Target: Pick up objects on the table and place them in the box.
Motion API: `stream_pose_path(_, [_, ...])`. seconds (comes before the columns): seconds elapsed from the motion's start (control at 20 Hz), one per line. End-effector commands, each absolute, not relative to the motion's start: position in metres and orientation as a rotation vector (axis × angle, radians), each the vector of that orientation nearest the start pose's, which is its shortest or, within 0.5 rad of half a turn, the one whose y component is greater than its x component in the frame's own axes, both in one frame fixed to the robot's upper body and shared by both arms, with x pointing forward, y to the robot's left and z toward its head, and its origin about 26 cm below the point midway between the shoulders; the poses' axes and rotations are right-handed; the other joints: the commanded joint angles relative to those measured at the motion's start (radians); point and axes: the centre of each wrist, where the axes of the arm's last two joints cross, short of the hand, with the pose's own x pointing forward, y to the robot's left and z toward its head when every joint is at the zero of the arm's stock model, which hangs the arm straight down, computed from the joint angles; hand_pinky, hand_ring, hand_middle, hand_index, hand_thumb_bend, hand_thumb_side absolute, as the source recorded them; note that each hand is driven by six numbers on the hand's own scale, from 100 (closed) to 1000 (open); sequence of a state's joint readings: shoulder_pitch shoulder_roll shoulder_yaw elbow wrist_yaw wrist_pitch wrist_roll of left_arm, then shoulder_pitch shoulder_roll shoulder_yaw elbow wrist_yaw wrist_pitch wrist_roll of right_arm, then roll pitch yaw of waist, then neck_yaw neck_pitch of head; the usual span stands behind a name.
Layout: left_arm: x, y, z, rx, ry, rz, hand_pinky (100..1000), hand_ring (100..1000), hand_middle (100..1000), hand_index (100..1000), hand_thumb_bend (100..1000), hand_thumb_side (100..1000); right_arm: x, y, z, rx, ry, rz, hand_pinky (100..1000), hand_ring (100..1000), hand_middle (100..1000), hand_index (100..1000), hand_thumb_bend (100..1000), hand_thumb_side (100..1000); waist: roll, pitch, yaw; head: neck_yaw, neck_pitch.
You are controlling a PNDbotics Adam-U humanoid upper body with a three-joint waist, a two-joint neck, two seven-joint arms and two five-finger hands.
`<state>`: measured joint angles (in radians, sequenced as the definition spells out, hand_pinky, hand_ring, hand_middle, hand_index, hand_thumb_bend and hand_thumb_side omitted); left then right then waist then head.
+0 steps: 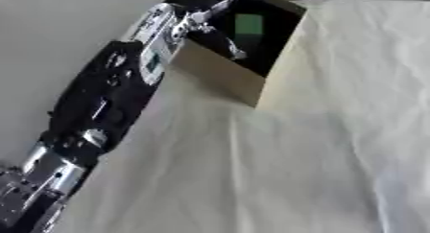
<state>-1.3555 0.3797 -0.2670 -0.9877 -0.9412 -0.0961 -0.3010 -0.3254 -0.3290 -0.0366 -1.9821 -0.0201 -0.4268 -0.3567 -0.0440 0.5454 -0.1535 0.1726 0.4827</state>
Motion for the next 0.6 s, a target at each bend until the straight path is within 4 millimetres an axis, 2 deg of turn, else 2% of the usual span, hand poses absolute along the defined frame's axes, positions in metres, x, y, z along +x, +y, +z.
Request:
stream_pose_path(0.05, [0.463, 0.158, 0.392, -1.664, 2.507, 1.955, 694, 833, 859, 902, 494, 410, 0.301, -0.271, 0.214, 0.268, 3.487, 0.091, 775, 732, 592, 823, 100, 900, 0.002, -0.036, 0.001, -0.003, 0.003])
stream_pose_path(0.2, [0.459, 0.157, 0.398, -1.633, 2.571, 1.88, 663, 809, 841, 882, 416, 391, 0.301, -0.272, 0.214, 0.276, 3.492, 0.09, 776, 733, 592, 823, 100, 900, 0.004, -0.044, 0.007, -0.006, 0.012])
stream_pose_path(0.25, [0.457, 0.156, 0.4, -1.615, 2.598, 1.848, 641, 796, 830, 868, 317, 371, 0.301, -0.272, 0.213, 0.279, 3.495, 0.09, 776, 733, 592, 823, 100, 902, 0.005, -0.048, 0.01, -0.007, 0.016])
stream_pose_path(0.3, [0.455, 0.155, 0.403, -1.591, 2.634, 1.808, 637, 794, 829, 866, 293, 367, 0.3, -0.273, 0.213, 0.283, 3.497, 0.09, 775, 733, 592, 823, 100, 903, 0.006, -0.052, 0.012, -0.009, 0.02])
stream_pose_path(0.35, [0.453, 0.154, 0.405, -1.566, 2.67, 1.769, 614, 780, 819, 853, 199, 354, 0.3, -0.273, 0.213, 0.286, 3.499, 0.09, 776, 733, 592, 823, 100, 903, 0.007, -0.057, 0.015, -0.011, 0.024])
stream_pose_path(0.6, [0.433, 0.145, 0.419, -1.362, 2.834, 1.603, 585, 764, 806, 836, 141, 334, 0.299, -0.276, 0.211, 0.305, 3.504, 0.09, 776, 735, 594, 823, 100, 898, 0.009, -0.084, 0.036, -0.02, 0.054])
